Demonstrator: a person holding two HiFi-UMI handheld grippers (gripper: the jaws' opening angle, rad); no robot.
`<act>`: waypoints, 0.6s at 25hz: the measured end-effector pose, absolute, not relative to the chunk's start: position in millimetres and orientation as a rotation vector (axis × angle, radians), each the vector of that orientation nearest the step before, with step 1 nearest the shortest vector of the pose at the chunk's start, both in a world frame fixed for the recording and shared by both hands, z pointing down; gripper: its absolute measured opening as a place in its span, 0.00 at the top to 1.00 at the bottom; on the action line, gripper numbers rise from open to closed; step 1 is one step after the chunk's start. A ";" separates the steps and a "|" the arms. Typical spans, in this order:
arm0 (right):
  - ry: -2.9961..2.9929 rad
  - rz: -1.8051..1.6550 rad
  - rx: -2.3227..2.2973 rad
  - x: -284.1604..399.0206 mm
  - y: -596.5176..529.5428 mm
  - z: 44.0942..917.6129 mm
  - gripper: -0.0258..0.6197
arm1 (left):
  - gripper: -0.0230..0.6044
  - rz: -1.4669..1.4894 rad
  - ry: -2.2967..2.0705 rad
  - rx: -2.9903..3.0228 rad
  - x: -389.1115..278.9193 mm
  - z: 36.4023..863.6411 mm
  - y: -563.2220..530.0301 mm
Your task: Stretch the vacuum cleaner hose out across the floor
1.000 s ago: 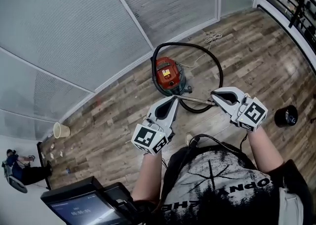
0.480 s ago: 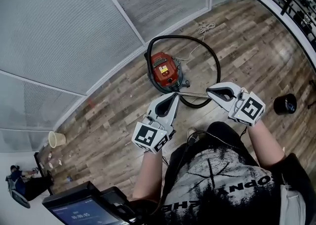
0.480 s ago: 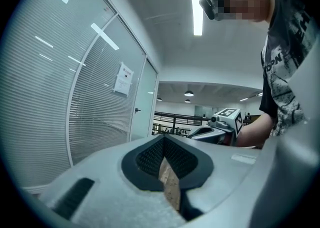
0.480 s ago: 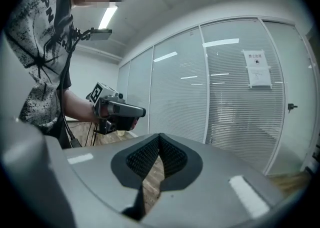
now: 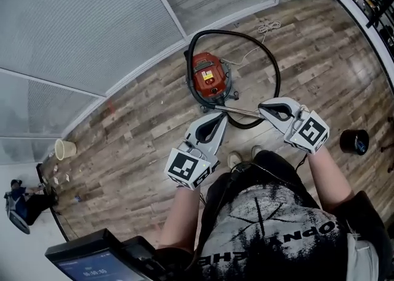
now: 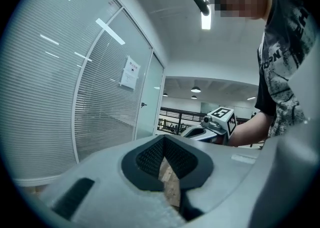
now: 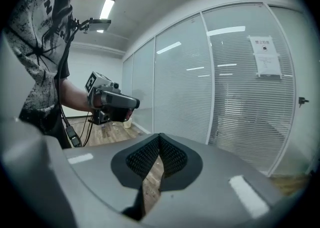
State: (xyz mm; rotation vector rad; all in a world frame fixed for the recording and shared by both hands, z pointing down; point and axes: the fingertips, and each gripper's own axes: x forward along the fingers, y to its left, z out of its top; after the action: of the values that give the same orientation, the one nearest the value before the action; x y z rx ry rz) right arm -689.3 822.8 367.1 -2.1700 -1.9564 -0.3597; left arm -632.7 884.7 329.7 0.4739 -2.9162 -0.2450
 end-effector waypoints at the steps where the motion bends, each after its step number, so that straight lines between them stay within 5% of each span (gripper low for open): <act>1: -1.932 -0.387 -2.186 -692.1 824.7 370.4 0.95 | 0.97 -0.255 -2.912 0.452 -633.6 331.0 884.1; 15: -1.596 -0.625 -2.112 -742.5 842.5 572.0 0.76 | 0.97 -0.316 -2.744 0.255 -694.0 453.9 891.8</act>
State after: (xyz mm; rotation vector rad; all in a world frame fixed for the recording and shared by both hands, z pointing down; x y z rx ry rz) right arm -742.5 842.5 572.0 -2.1117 -1.5957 -0.6248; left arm -694.0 891.8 453.9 0.2546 -2.7440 -0.3164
